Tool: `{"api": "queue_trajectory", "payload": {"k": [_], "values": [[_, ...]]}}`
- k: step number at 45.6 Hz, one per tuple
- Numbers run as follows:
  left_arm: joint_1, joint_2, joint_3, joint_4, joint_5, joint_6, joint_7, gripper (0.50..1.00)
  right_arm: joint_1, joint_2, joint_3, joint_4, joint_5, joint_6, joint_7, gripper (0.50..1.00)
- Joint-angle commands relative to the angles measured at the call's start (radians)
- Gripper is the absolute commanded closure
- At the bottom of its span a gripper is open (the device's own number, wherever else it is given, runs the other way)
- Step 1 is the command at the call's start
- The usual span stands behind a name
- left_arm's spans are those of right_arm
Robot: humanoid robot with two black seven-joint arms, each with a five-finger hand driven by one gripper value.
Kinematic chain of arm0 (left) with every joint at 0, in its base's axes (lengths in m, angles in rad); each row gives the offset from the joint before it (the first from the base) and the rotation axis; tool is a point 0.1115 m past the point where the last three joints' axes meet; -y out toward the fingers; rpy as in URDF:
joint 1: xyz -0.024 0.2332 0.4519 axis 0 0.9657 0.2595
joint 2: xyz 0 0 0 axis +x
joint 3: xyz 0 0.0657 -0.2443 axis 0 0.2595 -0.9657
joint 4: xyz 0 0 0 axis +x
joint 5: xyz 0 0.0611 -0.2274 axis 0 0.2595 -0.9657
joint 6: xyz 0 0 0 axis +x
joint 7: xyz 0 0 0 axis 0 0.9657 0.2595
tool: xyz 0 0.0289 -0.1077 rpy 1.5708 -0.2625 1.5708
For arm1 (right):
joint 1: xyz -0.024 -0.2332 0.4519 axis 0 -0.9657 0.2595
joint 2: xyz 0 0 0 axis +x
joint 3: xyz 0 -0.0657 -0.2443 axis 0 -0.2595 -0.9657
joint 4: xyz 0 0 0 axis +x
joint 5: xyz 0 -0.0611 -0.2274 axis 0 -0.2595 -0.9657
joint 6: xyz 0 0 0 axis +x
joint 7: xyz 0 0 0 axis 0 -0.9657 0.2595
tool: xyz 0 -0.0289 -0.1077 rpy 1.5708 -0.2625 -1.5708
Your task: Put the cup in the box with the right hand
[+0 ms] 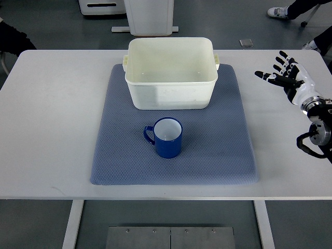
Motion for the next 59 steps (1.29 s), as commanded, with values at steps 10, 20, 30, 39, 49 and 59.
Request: {"api": "queue_trajectory", "payload": {"k": [10,20,30,39,49,59], "values": [[0.001,0.0,0.0,0.0,0.0,-0.001,0.0,0.5,0.001,0.0,0.0,0.002,0.0,0.002,0.0,0.502],[0.001,0.0,0.0,0.0,-0.001,0.002,0.0,0.5,0.0,0.0,0.0,0.0,0.0,0.002,0.0,0.502],[0.001,0.0,0.0,0.0,0.0,0.002,0.0,0.5,0.0,0.0,0.0,0.002,0.0,0.002,0.0,0.502],[0.001,0.0,0.0,0.0,0.0,0.002,0.0,0.5,0.0,0.002,0.0,0.006,0.0,0.002,0.0,0.502],[0.001,0.0,0.0,0.0,-0.001,0.002,0.0,0.5,0.003,0.0,0.0,0.006,0.0,0.002,0.0,0.502],[0.001,0.0,0.0,0.0,-0.001,0.002,0.0,0.5,0.006,0.0,0.0,0.006,0.0,0.002,0.0,0.502]]}}
